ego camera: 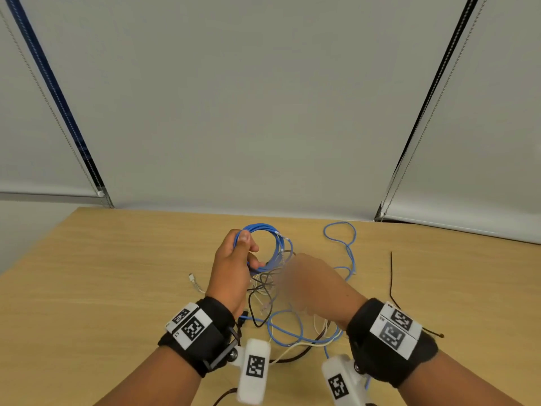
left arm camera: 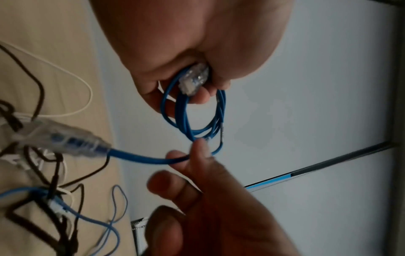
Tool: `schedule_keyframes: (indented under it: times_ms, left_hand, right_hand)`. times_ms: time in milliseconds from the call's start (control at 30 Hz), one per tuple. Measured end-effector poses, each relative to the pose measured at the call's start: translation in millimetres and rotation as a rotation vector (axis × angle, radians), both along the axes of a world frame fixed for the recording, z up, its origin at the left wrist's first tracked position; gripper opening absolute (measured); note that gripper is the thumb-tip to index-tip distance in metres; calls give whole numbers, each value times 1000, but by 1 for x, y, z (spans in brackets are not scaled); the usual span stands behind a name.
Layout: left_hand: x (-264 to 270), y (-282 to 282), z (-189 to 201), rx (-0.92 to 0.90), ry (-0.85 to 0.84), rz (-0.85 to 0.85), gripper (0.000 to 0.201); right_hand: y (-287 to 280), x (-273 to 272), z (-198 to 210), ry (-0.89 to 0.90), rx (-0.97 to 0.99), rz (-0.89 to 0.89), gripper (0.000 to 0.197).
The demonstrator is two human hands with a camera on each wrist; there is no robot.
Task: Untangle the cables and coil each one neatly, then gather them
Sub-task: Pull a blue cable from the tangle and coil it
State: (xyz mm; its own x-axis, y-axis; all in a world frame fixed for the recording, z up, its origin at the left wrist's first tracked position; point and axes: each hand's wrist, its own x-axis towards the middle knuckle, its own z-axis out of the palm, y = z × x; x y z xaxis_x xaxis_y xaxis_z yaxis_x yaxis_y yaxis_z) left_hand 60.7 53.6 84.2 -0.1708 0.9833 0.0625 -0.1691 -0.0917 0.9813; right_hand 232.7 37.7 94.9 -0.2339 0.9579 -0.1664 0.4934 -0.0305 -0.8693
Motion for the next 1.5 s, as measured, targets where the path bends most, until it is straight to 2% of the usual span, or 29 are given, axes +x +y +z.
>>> schedule_keyframes:
  times_ms: [100, 200, 267, 367, 433, 500, 633, 733, 833, 933, 1000, 1100, 1167, 1233, 1267, 1333, 1400, 1500]
  left_hand:
    - [1, -1, 2, -58, -151, -18, 37]
    - [-3, -1, 1, -199, -419, -66, 35]
    - [-1, -3, -3, -276, -494, -94, 34]
    - [3, -6, -9, -326, -458, -92, 33]
    - [4, -7, -10, -325, -440, -91, 31]
    - [5, -7, -9, -309, -492, -131, 28]
    - [7, -10, -8, -255, -578, -218, 27]
    - [9, -11, -7, -209, -577, -281, 30]
    - [9, -11, -6, -166, -532, -308, 34]
    - [7, -10, -5, -143, -465, -223, 34]
    - [4, -8, -2, -138, -412, -137, 32]
    - [2, -5, 1, -144, -287, -27, 31]
    - [5, -7, 1, -143, -257, -13, 31]
    - [11, -11, 1, -139, -300, -56, 32]
    - [14, -13, 0, -142, -330, -92, 32]
    - [19, -15, -2, -161, -407, -169, 31]
    - [17, -15, -3, -182, -503, -201, 30]
    - [6, -10, -1, -202, -595, -120, 30]
  right_hand:
    - [5, 2, -2, 62, 52, -24, 21]
    - [12, 8, 1, 0, 271, -115, 18]
    - [14, 10, 3, 124, 333, -175, 18]
    - [11, 6, 3, 508, 192, -228, 14]
    - [8, 5, 2, 685, 83, -251, 10]
    - [7, 7, 1, 806, 2, -280, 4]
    - [7, 10, -5, 863, -113, -287, 2]
    - [6, 12, -11, 887, -213, -234, 18]
    - [4, 15, -15, 835, -290, -171, 27]
    - [1, 15, -13, 611, -253, -95, 17]
    - [-1, 14, -7, 374, -95, -90, 10]
    - [-5, 8, 9, 122, 316, -206, 11]
    - [-9, -3, 20, -29, 492, -74, 3]
    - [-14, -16, 18, -201, 520, 97, 25]
    - [-16, -22, 14, -256, 509, 119, 33]
    - [-17, -24, 7, -274, 536, 74, 35]
    - [-16, -21, 5, -198, 585, 45, 25]
    - [-15, -11, 6, -64, 638, 170, 14]
